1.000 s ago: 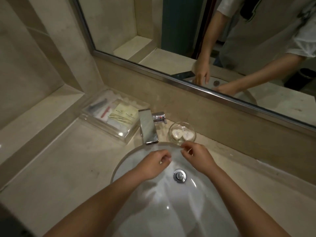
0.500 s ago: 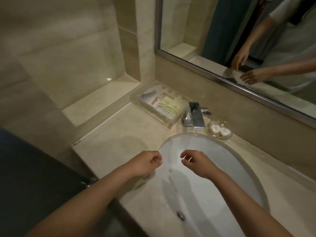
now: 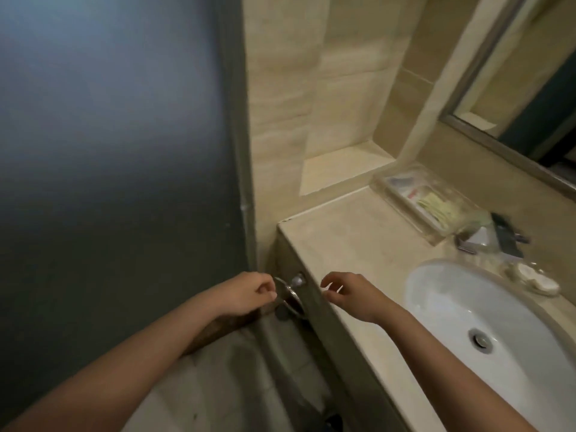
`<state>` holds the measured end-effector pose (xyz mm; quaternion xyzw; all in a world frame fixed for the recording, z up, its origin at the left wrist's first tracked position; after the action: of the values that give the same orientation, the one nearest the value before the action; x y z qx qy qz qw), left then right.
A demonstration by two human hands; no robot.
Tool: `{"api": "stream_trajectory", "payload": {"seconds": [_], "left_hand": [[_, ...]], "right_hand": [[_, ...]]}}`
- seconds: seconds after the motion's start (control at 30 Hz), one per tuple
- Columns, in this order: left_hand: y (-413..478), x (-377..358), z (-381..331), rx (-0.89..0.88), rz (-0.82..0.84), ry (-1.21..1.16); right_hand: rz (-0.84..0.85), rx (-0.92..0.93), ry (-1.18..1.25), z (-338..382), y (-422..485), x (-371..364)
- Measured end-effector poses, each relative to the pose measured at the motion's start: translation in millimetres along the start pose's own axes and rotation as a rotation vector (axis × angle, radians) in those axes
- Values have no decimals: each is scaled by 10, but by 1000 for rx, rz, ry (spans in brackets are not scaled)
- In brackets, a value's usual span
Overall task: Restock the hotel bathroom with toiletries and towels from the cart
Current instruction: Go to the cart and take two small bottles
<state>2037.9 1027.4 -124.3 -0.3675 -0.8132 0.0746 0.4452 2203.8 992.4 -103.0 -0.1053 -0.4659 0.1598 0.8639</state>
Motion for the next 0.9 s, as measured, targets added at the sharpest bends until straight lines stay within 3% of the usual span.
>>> {"api": "stream_trajectory", "payload": {"seconds": [0.4, 0.7, 0.9], "left_hand": [[-1741, 337, 1851, 431, -403, -366], [-3112, -233, 2308, 756, -762, -674], [-4013, -611, 2359, 896, -958, -810]], "right_hand": [[372, 416, -227, 1885, 760, -1197], [665, 764, -255, 3076, 690, -2144], [856, 966, -253, 3851, 175, -2871]]}}
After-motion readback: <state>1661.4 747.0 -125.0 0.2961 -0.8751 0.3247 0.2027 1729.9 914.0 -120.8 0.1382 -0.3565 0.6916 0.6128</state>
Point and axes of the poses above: each hand's wrist, its own y-axis towards the middle knuckle, its own x-axis out of the back of the hand, z = x × y, the point moved 10 cm from there along y, towards the middle knuckle, and after that the axes turned 4 degrees about x, right-handed, at the moved point
